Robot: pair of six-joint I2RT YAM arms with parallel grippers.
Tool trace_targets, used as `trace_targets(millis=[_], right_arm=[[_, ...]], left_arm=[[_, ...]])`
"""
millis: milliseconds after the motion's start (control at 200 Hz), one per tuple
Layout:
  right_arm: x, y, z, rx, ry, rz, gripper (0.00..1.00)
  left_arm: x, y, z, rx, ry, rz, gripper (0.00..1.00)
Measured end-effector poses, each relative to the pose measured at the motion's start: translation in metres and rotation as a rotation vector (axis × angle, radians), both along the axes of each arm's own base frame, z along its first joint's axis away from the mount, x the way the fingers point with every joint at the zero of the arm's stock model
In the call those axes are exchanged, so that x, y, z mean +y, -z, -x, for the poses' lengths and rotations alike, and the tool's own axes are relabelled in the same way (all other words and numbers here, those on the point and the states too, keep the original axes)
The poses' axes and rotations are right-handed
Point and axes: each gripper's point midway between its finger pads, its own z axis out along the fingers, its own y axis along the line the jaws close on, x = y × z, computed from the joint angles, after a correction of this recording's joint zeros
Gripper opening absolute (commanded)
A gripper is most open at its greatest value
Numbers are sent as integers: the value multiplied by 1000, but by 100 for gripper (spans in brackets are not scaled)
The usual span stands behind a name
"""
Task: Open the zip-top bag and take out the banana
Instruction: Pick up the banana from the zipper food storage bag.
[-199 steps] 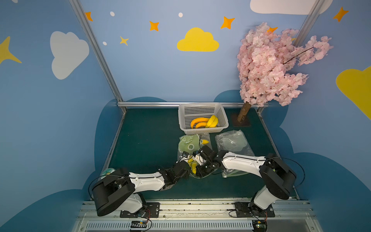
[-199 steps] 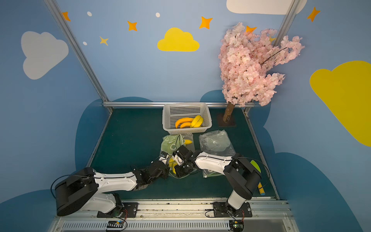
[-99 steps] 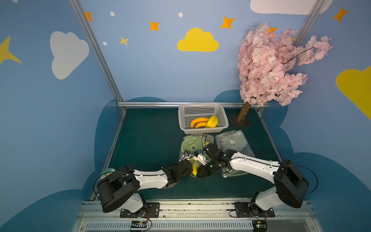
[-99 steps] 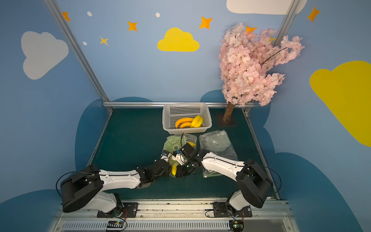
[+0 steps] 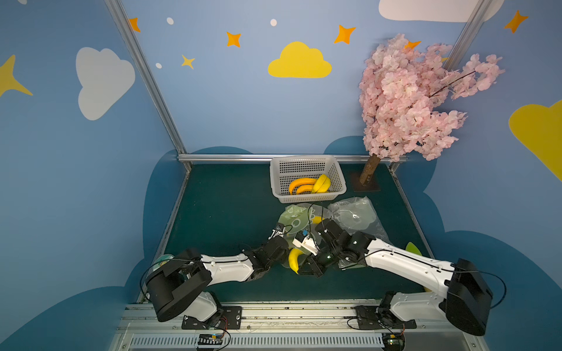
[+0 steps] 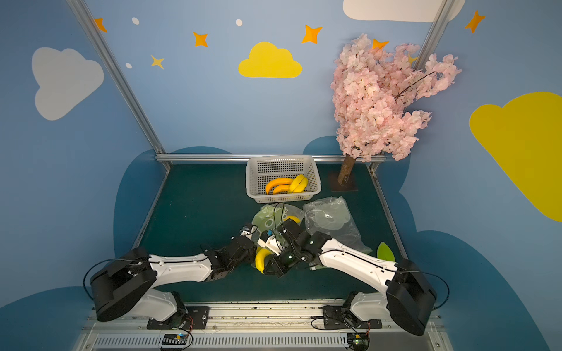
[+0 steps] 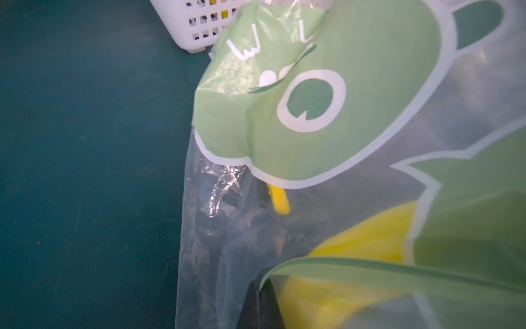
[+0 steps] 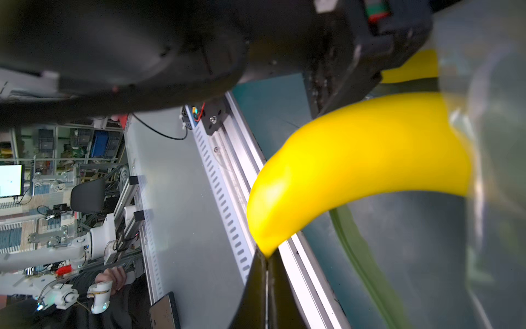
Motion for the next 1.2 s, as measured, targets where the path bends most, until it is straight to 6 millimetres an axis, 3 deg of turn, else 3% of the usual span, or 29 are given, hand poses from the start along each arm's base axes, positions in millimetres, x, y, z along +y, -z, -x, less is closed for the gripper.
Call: trace_targets(millis=[250,586,851,1036,1201], right_arm=[[4,-33,11,-43,-25,-222,0],[18,-59,5,-104,-8,-428,0],[25,-105,5,-182,-55,-534,0],[18,-152,7,-289,-75,-639,0],[3,-154,-5,-345,-5,-606,0]], left_arm=[[-7,-2,0,10,29,34,3],[-12,-3,2,22,53,57,3],[-13,-7,-3,12,43,65,3],[-11,-2,-1,25,41,48,3],[-8,-1,-2,22,31,38,3]])
